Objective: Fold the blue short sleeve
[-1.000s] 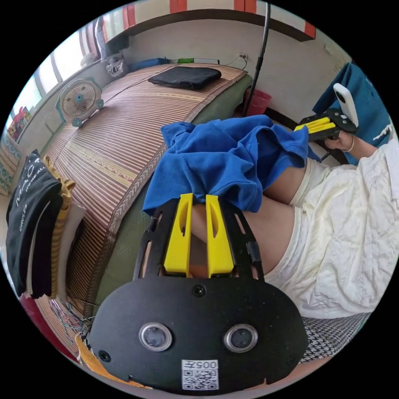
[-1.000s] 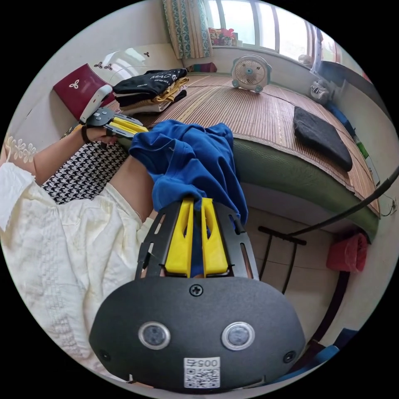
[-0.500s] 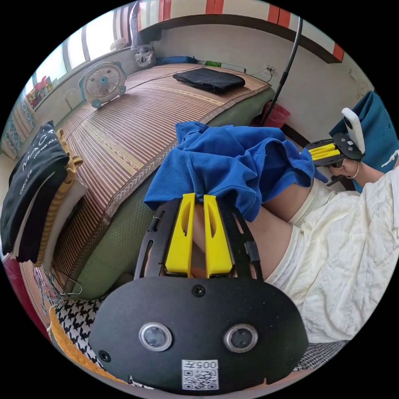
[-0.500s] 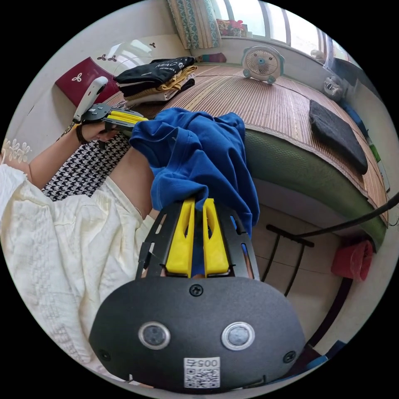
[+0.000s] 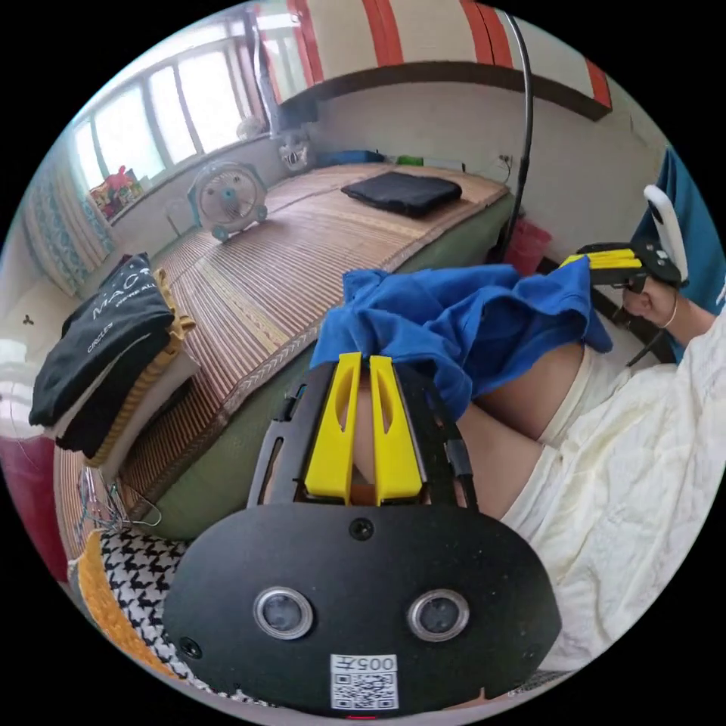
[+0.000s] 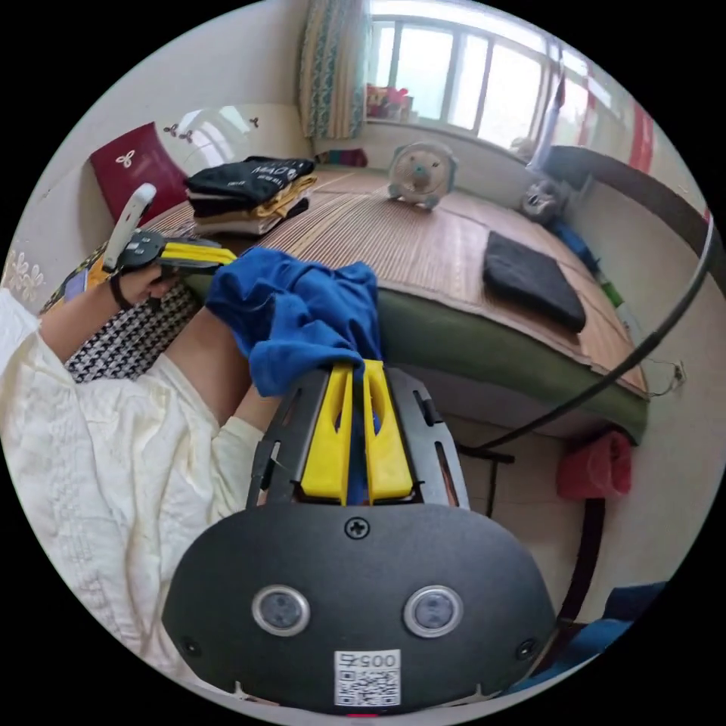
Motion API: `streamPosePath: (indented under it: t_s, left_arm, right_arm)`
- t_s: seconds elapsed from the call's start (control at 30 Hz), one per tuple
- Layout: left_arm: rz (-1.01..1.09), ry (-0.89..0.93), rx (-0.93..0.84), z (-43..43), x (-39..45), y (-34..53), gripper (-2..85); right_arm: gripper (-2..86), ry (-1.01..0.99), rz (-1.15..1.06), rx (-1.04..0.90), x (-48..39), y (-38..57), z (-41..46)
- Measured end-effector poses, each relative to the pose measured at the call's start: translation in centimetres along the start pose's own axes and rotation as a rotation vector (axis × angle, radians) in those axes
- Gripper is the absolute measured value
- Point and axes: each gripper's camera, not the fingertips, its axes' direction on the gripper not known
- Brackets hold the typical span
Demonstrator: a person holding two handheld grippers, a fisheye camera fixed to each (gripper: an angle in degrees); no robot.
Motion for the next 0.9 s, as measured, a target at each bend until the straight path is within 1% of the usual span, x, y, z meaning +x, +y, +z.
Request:
streamPosePath:
  t_s: [0.07,0.2,0.27,0.33,0.4,0.47,0.53,0.67,0.73,0.9]
  left_arm:
    - [-0.051,-0.043,0.079,-2.2,-0.3,0.1,2.8]
    - [-0.114,-0.119,0.283,-8.4,-0.4,-0.8,2.3]
    - [-0.125,-0.155,0.387,-11.8,-0.1,-1.6,2.1]
    - [-0.137,-0.203,0.520,-16.9,0.5,-3.0,1.9]
    - [-0.139,-0.247,0.616,-21.0,1.2,-4.1,1.9]
    - [-0.131,-0.288,0.702,-25.2,2.3,-5.1,1.8]
    - [-0.128,-0.361,0.805,-30.9,3.9,-6.1,1.7]
    - [-0.122,-0.409,0.970,-38.7,6.3,-6.0,1.8]
    - [-0.105,-0.449,1.054,-42.8,8.1,-5.3,1.8]
    - [-0.095,-0.499,1.139,-46.9,10.6,-3.4,1.9]
  right_arm:
    - [-1.2,0.116,0.068,0.080,1.4,1.4,-3.2]
    - [-1.3,0.270,0.136,0.255,2.4,2.5,-8.4]
    - [-1.3,0.344,0.132,0.387,1.8,2.5,-12.2]
    - [-1.3,0.389,0.119,0.479,1.0,2.1,-15.3]
    - [-1.3,0.425,0.102,0.584,0.1,1.8,-19.0]
    - [-1.3,0.479,0.081,0.726,-1.4,1.8,-24.3]
    - [-1.3,0.518,0.080,0.827,-2.2,2.1,-28.4]
    - [-1.4,0.537,0.087,1.017,-3.4,4.0,-37.0]
    - [-1.4,0.531,0.090,1.083,-3.8,5.2,-39.8]
    - [-1.4,0.500,0.088,1.195,-4.3,7.1,-44.3]
